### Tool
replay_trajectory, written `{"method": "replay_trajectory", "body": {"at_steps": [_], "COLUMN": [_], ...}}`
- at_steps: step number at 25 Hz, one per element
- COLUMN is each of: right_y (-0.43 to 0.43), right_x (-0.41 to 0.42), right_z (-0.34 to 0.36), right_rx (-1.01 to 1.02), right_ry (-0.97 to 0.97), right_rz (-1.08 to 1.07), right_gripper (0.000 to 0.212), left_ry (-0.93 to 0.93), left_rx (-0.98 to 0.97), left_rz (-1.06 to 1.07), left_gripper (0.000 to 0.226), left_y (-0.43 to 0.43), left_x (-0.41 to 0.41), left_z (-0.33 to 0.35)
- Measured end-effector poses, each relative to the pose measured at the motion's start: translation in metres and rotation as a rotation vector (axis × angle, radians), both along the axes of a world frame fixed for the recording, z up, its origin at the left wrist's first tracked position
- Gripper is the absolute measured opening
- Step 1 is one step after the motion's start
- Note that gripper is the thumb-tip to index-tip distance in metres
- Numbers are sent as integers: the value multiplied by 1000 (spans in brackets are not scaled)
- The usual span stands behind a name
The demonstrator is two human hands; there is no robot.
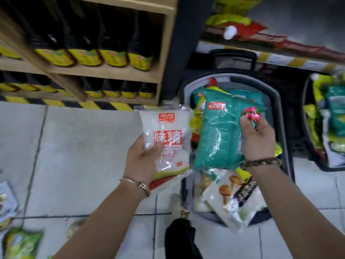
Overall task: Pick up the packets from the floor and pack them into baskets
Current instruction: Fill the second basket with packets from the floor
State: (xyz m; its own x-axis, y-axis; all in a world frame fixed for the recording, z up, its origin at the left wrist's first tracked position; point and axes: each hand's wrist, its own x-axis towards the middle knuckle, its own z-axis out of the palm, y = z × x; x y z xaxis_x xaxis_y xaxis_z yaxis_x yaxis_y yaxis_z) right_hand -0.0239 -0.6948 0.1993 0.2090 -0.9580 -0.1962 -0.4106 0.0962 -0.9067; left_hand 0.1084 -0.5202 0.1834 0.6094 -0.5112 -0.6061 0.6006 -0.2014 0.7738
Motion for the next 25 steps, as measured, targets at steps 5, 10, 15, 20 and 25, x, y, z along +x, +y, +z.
{"method": "replay_trajectory", "body": {"at_steps": [5,10,15,20,25], "right_y": [-100,-153,-163,-149,-131], "right_x": [-58,-62,-77,-70,-69], "right_z": [-20,-62,-74,-87,-103], "right_rx": [-16,137,-53,-190,-194], "right_ry": [45,93,782,1000,1196], "right_rz": [-52,-110,52,495,648], "right_gripper": [13,12,59,69,76], "left_ry": [-62,-222,-817,-1302,-1348], "left_rx": [32,205,590,669,768], "left_rz": [-131,-295,-374,-1047,-1187], "left_gripper": [26,61,68,65,69], "left_y": [-123,-204,-207,-210,-212], "left_x": [-34,-49,-64,-74,-80], "left_z": [-26,-60,-61,-69,-85]}}
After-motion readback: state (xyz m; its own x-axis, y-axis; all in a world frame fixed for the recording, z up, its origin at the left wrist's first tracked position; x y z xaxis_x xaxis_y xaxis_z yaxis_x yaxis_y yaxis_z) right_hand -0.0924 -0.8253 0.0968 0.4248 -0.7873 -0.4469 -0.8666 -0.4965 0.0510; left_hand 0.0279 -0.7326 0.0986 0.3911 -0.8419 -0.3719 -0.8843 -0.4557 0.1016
